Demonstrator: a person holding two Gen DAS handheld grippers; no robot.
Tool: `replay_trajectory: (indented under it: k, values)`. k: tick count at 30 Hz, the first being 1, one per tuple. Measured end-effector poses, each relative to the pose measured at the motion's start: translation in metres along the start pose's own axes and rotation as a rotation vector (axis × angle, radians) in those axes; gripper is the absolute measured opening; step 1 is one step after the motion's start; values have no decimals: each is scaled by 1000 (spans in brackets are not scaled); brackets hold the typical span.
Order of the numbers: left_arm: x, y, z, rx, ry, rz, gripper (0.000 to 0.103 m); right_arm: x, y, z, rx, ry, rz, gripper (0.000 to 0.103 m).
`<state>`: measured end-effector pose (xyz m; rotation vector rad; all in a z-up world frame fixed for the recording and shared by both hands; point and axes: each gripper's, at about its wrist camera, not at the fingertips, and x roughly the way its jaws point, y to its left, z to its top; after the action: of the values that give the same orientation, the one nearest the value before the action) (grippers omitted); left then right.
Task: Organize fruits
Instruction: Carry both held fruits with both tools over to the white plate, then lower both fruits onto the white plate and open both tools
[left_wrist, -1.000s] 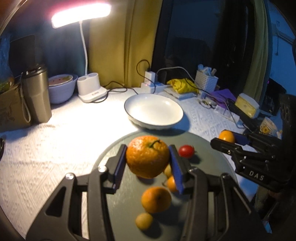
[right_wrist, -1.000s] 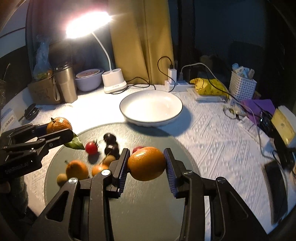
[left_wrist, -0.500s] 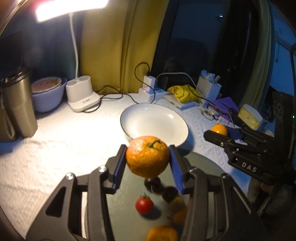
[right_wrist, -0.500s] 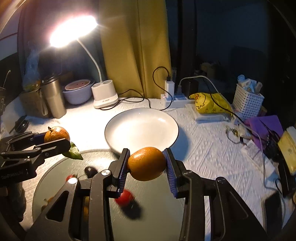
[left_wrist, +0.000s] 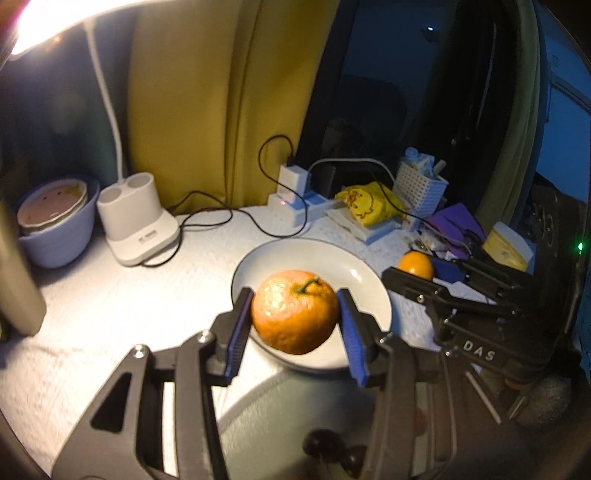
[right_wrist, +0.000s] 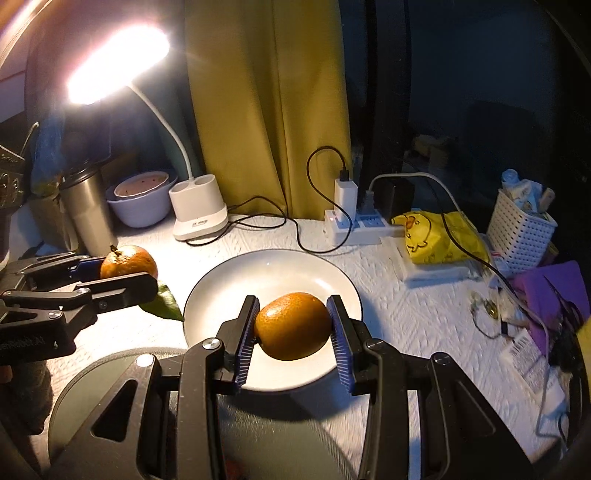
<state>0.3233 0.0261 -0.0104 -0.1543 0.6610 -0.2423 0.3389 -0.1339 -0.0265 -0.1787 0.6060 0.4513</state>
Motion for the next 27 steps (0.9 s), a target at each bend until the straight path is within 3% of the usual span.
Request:
replay_trajectory:
  k: [11, 20, 27]
  values:
    - [57, 18, 22, -28, 60, -34, 46, 54, -14, 21, 20, 35, 30, 40]
    - [98, 36, 23, -72, 139, -17, 46, 101, -21, 21, 44, 114, 41, 40]
    - [104, 36, 20, -69, 149, -2, 48, 116, -21, 16, 51, 151, 53, 40]
